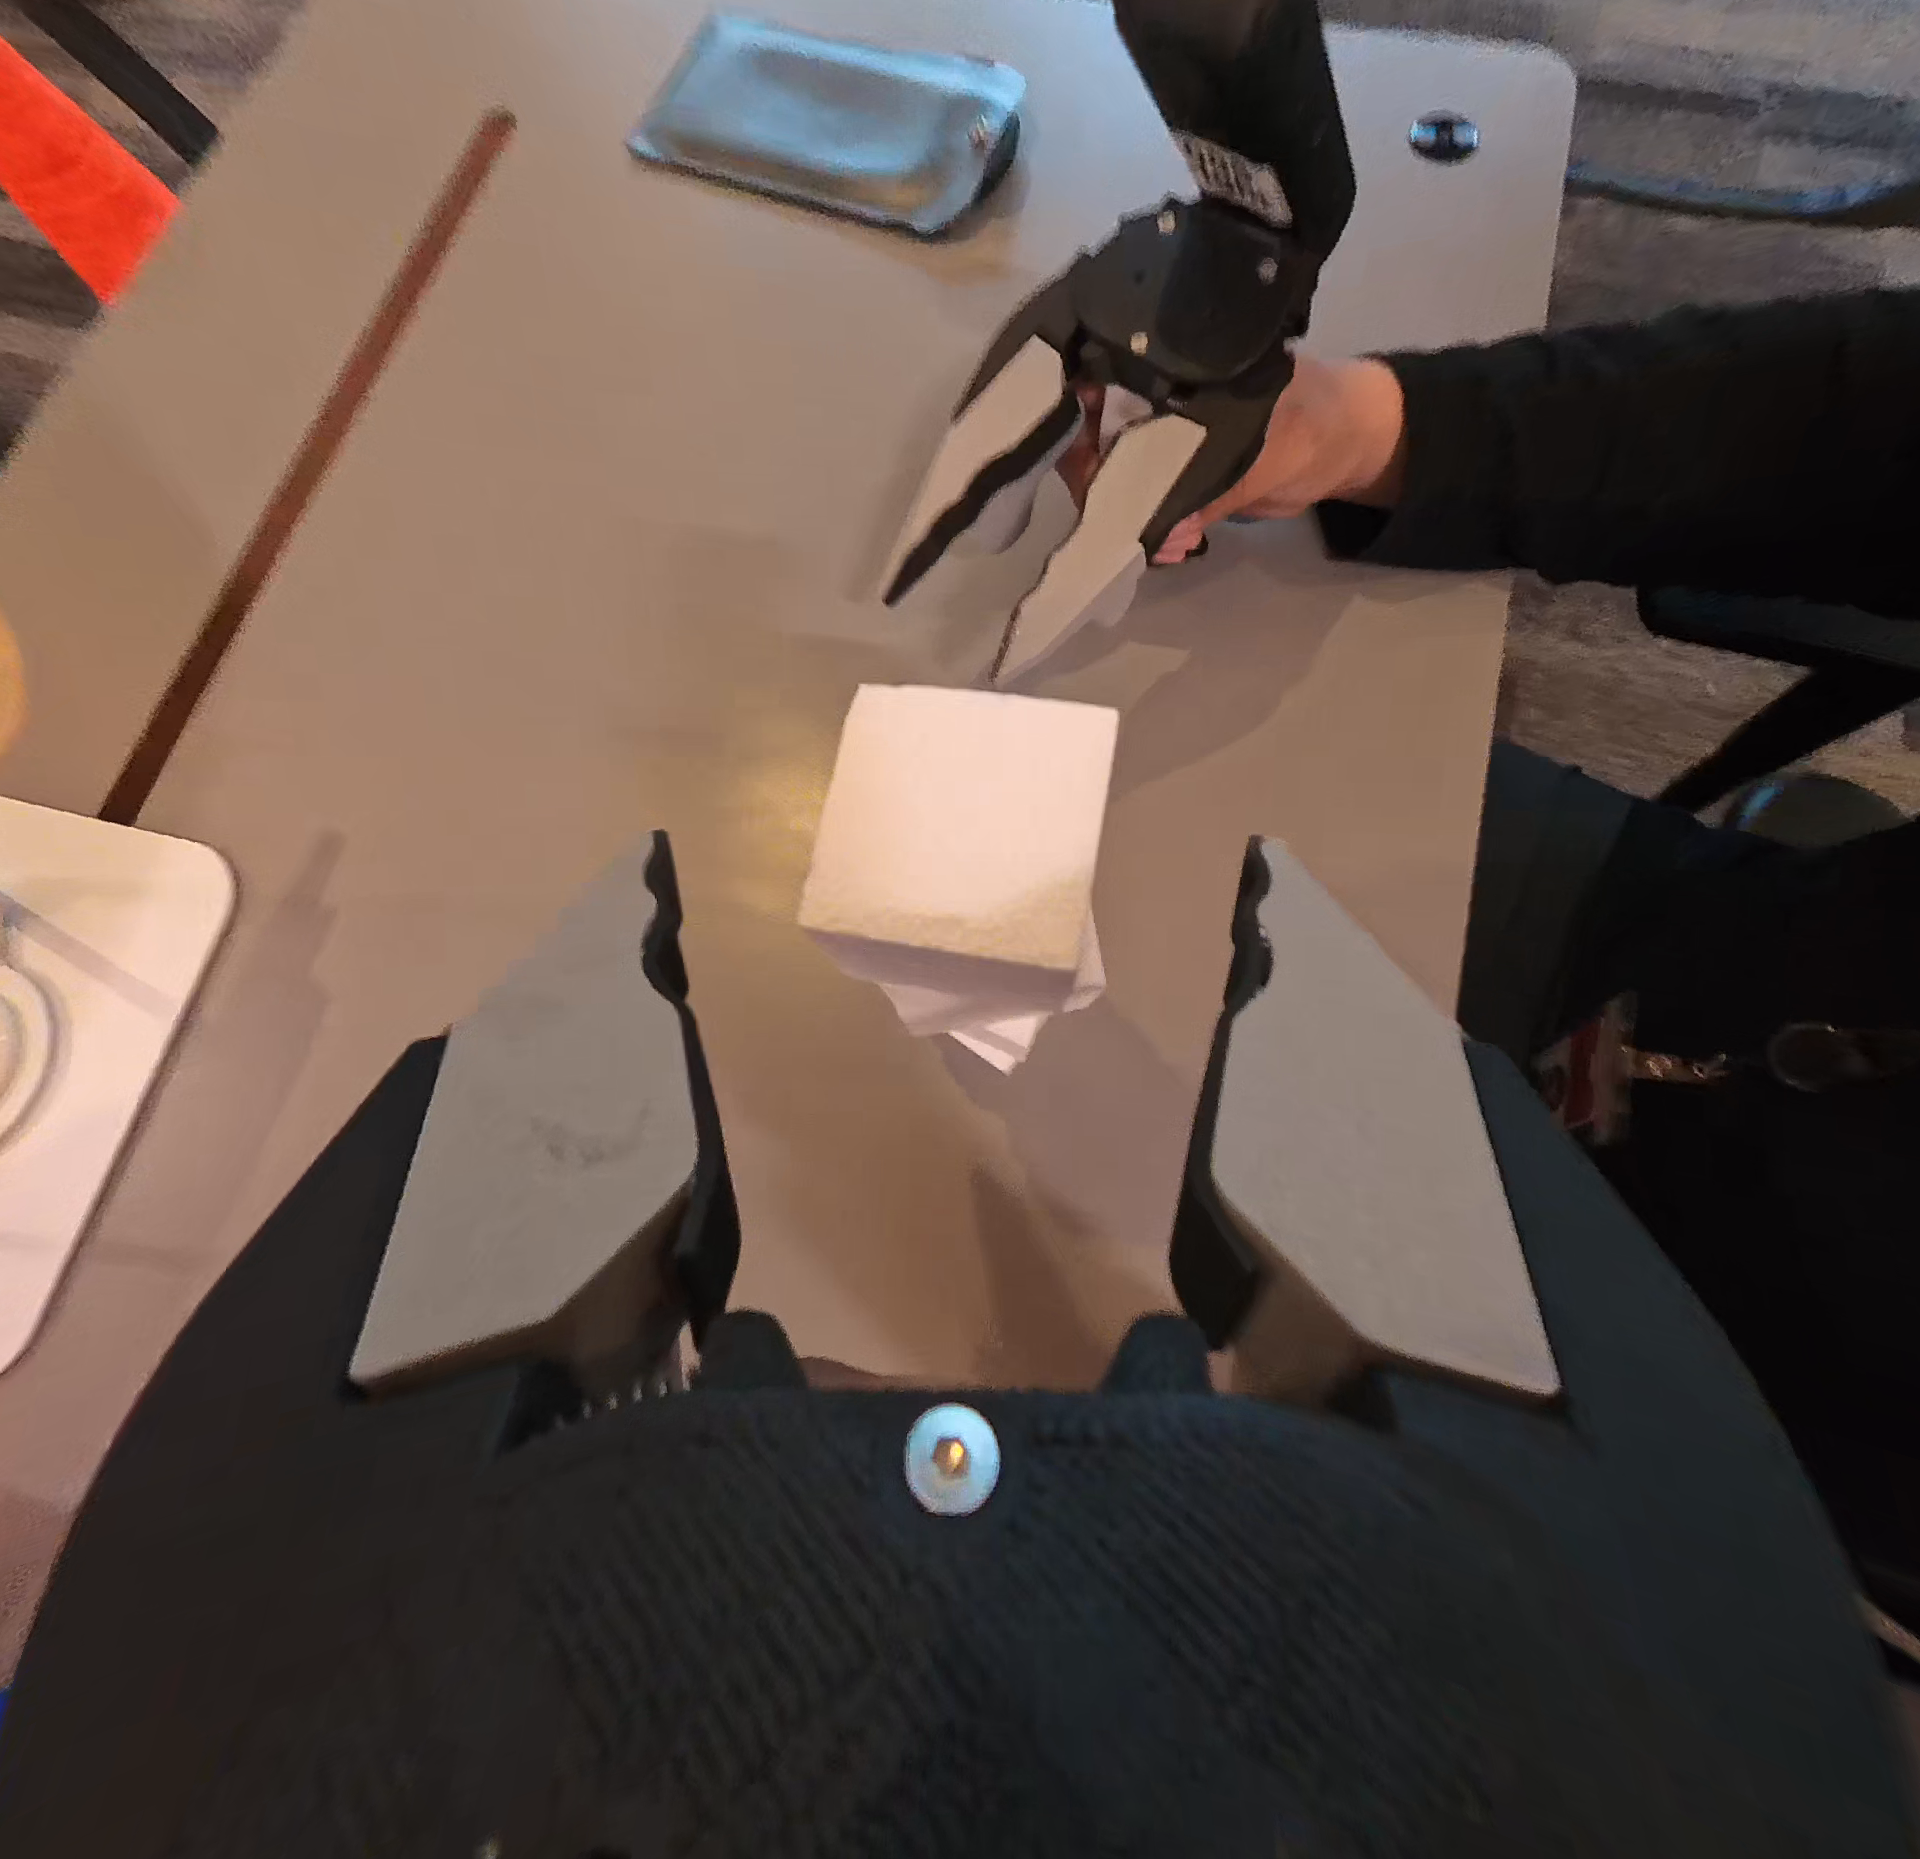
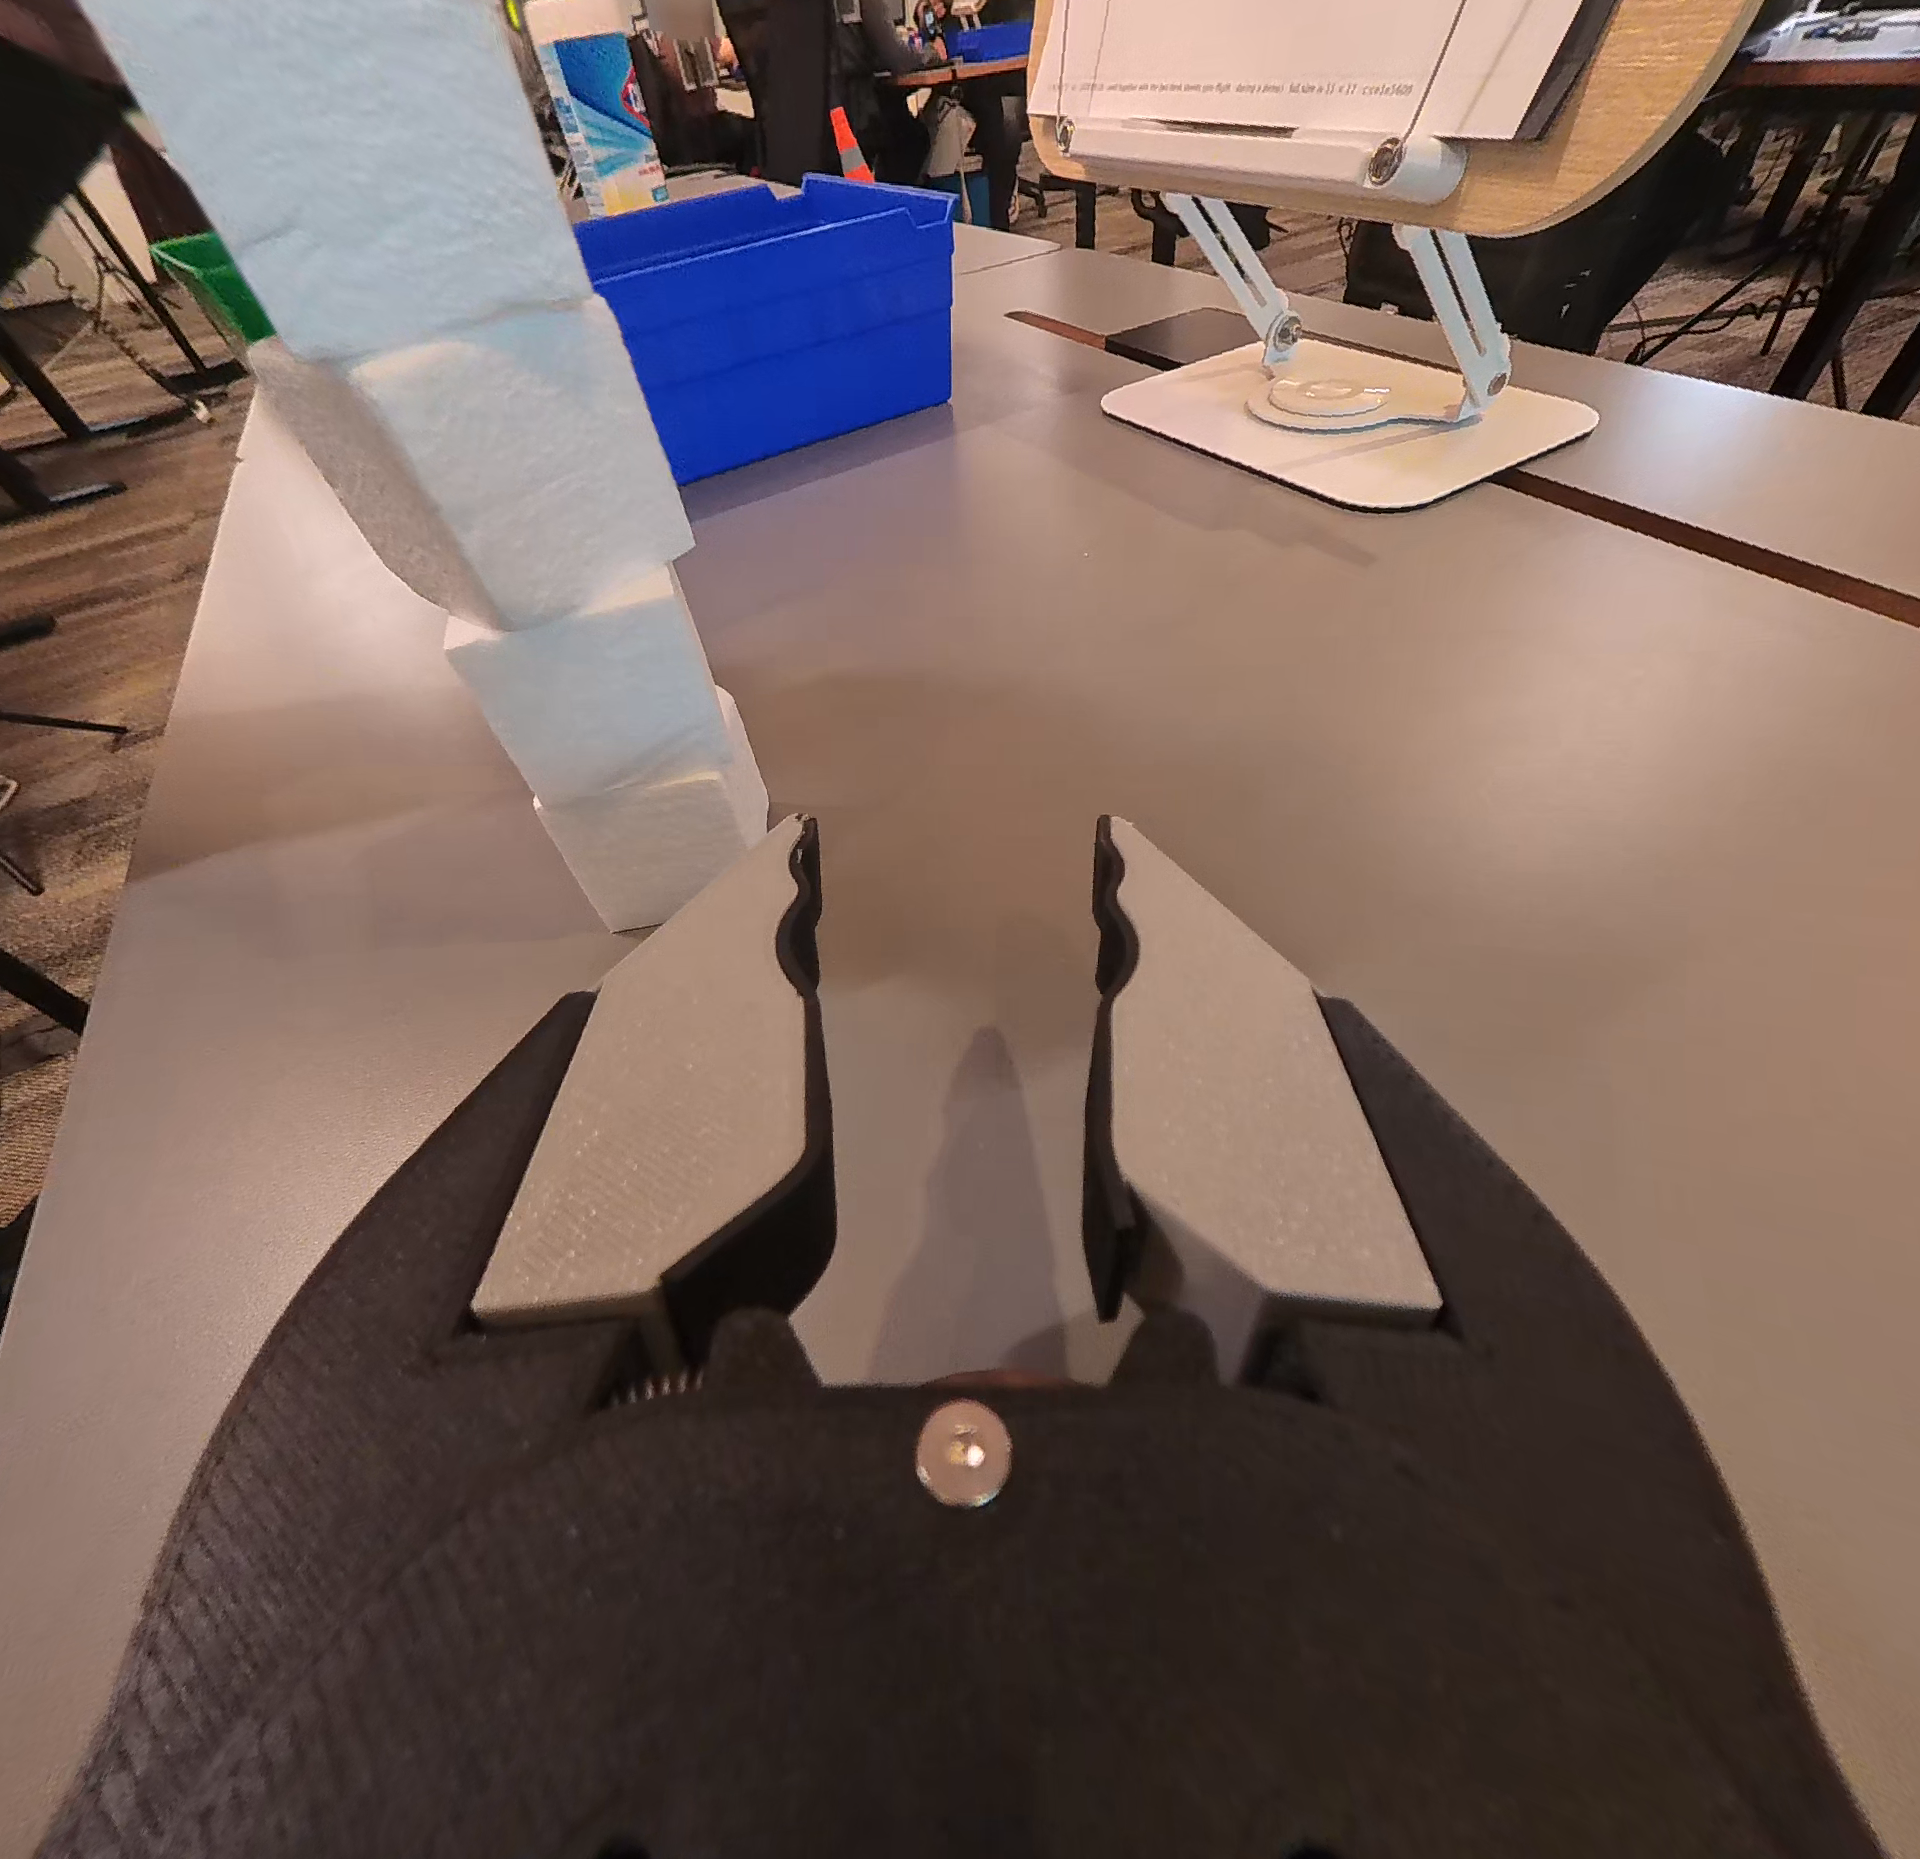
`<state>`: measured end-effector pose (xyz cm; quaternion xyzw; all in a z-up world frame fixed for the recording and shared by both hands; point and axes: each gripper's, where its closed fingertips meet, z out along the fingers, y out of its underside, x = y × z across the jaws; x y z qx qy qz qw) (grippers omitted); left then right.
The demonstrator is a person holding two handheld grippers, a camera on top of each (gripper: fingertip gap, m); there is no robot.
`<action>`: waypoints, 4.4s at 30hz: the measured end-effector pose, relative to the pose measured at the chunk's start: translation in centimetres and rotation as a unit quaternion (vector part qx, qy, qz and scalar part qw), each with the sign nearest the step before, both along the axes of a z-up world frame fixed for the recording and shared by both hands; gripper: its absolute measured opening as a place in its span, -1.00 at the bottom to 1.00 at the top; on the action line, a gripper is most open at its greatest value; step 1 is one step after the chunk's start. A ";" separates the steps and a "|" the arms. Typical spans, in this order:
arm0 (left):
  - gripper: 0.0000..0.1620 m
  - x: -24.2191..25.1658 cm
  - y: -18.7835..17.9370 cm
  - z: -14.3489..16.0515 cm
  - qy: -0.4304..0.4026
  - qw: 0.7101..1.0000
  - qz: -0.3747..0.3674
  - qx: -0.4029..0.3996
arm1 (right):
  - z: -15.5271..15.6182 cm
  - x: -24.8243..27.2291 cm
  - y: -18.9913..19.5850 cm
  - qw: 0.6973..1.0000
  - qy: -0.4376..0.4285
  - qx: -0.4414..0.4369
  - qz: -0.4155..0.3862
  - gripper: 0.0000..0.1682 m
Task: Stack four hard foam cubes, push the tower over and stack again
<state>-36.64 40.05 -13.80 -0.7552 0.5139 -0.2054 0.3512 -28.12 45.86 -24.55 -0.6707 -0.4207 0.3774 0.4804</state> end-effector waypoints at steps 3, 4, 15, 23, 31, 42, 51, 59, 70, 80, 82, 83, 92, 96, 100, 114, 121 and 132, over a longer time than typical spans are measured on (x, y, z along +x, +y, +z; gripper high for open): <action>0.36 -0.5 0.7 4.3 -0.071 0.996 0.019 0.060 | 0.0 0.0 0.0 1.000 0.001 0.000 -0.001 -0.40; 0.37 -0.7 0.8 6.7 -0.120 0.988 0.021 0.092 | 0.0 0.0 0.0 1.000 0.001 -0.001 -0.001 -0.40; -0.40 -8.4 1.4 6.2 -0.287 0.928 0.111 0.208 | 0.0 0.1 0.0 1.000 0.004 -0.001 0.000 -0.40; -1.00 -12.4 5.7 -9.6 -0.132 0.955 0.260 0.044 | 0.4 -0.4 -0.6 1.000 0.001 0.012 0.005 -0.39; -1.00 -11.8 8.1 -14.4 -0.082 0.948 0.303 0.058 | 3.6 -2.7 -5.4 0.992 0.047 0.080 0.083 -0.44; -0.87 -12.2 7.6 -15.0 -0.094 0.945 0.310 0.037 | 3.6 -7.0 -14.5 0.953 0.052 0.082 0.286 -1.00; -0.87 -12.5 7.7 -14.8 -0.109 0.942 0.317 0.029 | -1.4 -11.3 -15.9 0.948 -0.073 0.134 0.279 -1.00; -0.84 -12.2 7.6 -15.2 -0.098 0.946 0.309 0.023 | -2.1 -11.6 -15.4 0.951 -0.091 0.125 0.268 -1.00; -0.83 -12.3 7.6 -15.2 -0.103 0.945 0.310 0.018 | 0.3 -12.0 -6.9 0.983 -0.078 0.162 0.043 -1.00; -0.82 -12.3 7.6 -15.2 -0.104 0.945 0.311 0.017 | 1.3 -11.4 -7.3 0.982 -0.060 0.169 0.052 -0.97; -0.82 -12.3 7.6 -15.2 -0.104 0.945 0.311 0.017 | 2.0 -11.0 -7.3 0.983 -0.044 0.170 0.053 -0.96; -0.82 -12.3 7.6 -15.1 -0.105 0.945 0.311 0.017 | 2.4 -10.7 -7.1 0.984 -0.035 0.170 0.048 -0.95; -0.82 -12.5 7.6 -15.1 -0.107 0.942 0.316 0.016 | 3.9 -4.6 0.3 0.993 0.035 0.073 -0.084 -0.87; -0.81 -12.3 7.5 -15.1 -0.107 0.944 0.312 0.015 | 3.5 -4.0 0.9 0.996 0.062 0.015 -0.070 -0.73; -0.81 -12.0 7.3 -15.2 -0.111 0.946 0.304 0.008 | 3.6 -7.9 -6.4 0.989 0.055 0.004 0.135 -0.66; -0.80 -12.3 7.5 -15.3 -0.117 0.942 0.314 -0.005 | -3.4 -18.4 -10.6 0.971 -0.176 0.152 0.057 -0.65; -0.80 -12.0 7.3 -15.5 -0.102 0.947 0.305 0.001 | -4.3 -10.4 -5.1 0.964 -0.219 0.119 -0.093 -0.64; -0.65 -10.1 6.4 -15.4 -0.101 0.962 0.252 0.003 | -4.1 0.7 3.1 0.967 -0.183 0.034 -0.176 -0.52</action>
